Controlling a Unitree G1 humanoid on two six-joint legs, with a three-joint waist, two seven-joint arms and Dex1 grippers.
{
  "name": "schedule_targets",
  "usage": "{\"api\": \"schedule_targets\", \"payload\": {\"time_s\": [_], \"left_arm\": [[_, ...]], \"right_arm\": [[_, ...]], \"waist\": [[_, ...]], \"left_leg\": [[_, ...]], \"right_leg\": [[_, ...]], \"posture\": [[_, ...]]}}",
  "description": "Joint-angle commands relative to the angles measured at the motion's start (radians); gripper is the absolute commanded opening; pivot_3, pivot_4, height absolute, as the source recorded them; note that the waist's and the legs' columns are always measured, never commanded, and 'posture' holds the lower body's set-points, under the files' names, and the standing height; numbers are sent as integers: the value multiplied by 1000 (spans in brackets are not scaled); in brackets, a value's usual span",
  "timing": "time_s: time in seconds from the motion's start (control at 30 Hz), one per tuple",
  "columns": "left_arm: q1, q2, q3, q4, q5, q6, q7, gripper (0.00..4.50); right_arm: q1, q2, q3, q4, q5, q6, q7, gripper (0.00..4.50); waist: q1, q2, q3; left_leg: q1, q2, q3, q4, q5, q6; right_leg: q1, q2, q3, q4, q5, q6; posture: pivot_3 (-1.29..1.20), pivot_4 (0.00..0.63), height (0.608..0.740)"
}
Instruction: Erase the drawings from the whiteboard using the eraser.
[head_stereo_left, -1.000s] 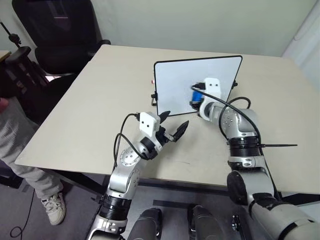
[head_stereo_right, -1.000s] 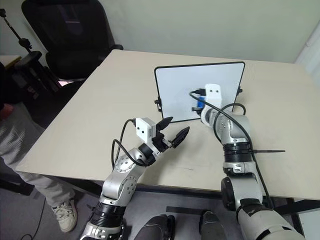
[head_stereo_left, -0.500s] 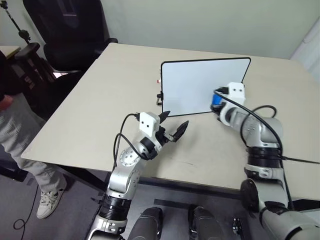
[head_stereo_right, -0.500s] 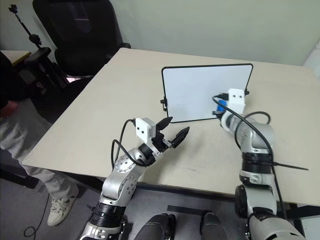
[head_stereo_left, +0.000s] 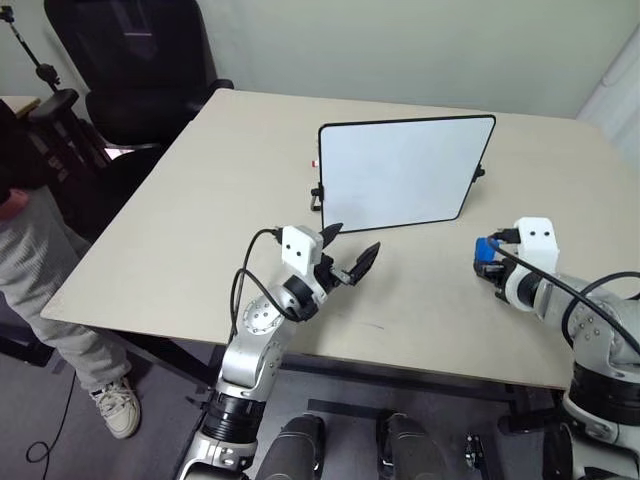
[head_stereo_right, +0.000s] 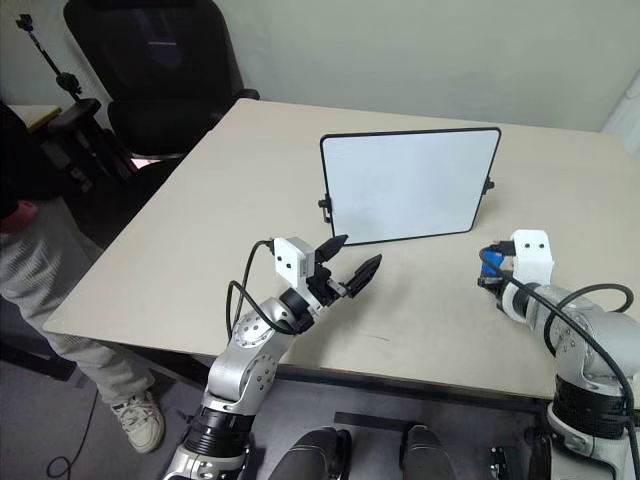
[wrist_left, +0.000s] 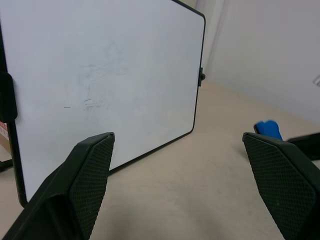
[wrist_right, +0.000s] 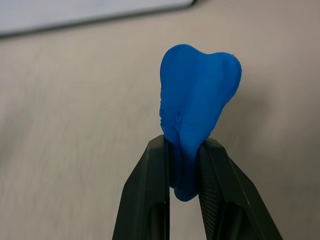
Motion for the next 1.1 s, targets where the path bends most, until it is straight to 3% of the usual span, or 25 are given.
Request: {"api": "schedule_targets", "payload": {"time_s": [0.03,0.1,0.43,0.53,0.67,0.77,0.93,1.1], "left_arm": [[-10,-3,-8,-20,7,-22,-8,4500],[-12,-3,-7,-18,8,-22,-9,4500],[-14,-8,-4,-10,13,-26,-7,4500],[-20,-10,-5,1,15,-31,-11,4500],[-27,-13,-6,12,15,-37,-14,4500],[-34,-18,-6,22,15,-39,-15,4500],[-47,-25,-6,41,18,-45,-20,4500],[-50,-30,-8,51,20,-49,-24,4500]], "right_arm": [[9,-19,-10,-59,32,38,33,508],[16,-20,-5,-66,36,45,38,508],[63,-75,-15,-65,7,-74,57,3760],[140,-122,16,-106,-2,-232,112,3760],[214,-62,-13,-163,-23,-578,150,3760],[271,17,-37,-249,89,-646,200,3760],[310,58,-61,-321,247,-679,247,3760],[334,27,-104,-339,406,-668,261,3760]], "waist": [[0,0,0],[-1,0,0],[1,0,0],[8,1,0],[6,2,-1],[5,2,-1],[5,2,-1],[5,2,-1]], "left_leg": [[1,0,0,0,0,0],[1,0,0,0,0,0],[1,0,0,0,1,1],[0,0,0,0,-1,1],[0,0,0,0,-4,1],[1,0,0,0,-4,3],[1,-1,0,1,-4,3],[1,-2,0,1,-3,4]], "right_leg": [[1,0,0,0,0,0],[2,0,0,-1,0,0],[4,0,1,-1,-1,2],[4,0,1,-1,-4,6],[4,0,1,-2,-6,8],[5,0,1,-2,-7,9],[7,1,1,-2,-8,9],[9,1,3,-5,-8,9]], "posture": [[0,150,740],[0,150,740],[0,150,740],[0,150,740],[0,150,740],[0,150,740],[0,150,740],[0,150,740]]}}
